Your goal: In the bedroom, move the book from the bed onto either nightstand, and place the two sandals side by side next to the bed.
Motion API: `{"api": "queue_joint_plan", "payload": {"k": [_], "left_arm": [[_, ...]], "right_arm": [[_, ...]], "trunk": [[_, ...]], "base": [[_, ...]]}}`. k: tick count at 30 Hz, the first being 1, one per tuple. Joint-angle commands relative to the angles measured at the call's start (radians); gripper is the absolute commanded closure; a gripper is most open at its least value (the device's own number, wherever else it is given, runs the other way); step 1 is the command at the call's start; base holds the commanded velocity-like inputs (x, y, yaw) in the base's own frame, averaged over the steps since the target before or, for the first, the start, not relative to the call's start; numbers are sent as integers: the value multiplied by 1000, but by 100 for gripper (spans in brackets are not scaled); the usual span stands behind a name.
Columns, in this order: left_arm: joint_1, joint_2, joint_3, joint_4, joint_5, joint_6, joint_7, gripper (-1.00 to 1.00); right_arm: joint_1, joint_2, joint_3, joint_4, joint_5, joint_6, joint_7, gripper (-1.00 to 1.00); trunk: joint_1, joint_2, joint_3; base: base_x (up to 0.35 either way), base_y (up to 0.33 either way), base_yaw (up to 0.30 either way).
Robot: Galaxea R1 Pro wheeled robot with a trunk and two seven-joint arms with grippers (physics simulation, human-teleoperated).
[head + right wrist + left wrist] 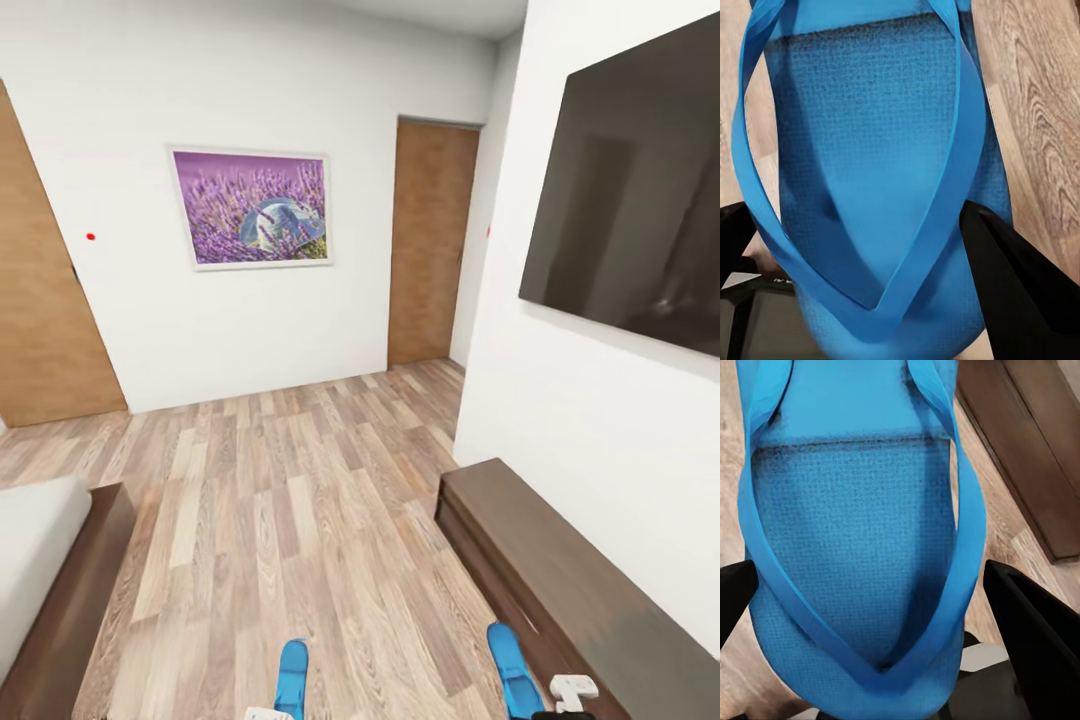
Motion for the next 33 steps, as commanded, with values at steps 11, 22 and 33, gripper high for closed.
{"api": "queue_joint_plan", "payload": {"k": [11,22,33], "left_arm": [[-1,46,11,-4,-8,-4,-3,100],[-1,141,7,38,-10,-75,-7,100],[-1,139,4,40,-10,-79,-6,100]], "right_arm": [[-2,-1,7,2,-11,-2,4,100],[-2,-1,7,2,-11,-2,6,100],[-2,-1,7,3,-11,-2,5,100]], "trunk": [[1,-2,-2],[1,-2,-2],[1,-2,-2]], "base": [[0,0,288],[0,0,288],[0,0,288]]}}
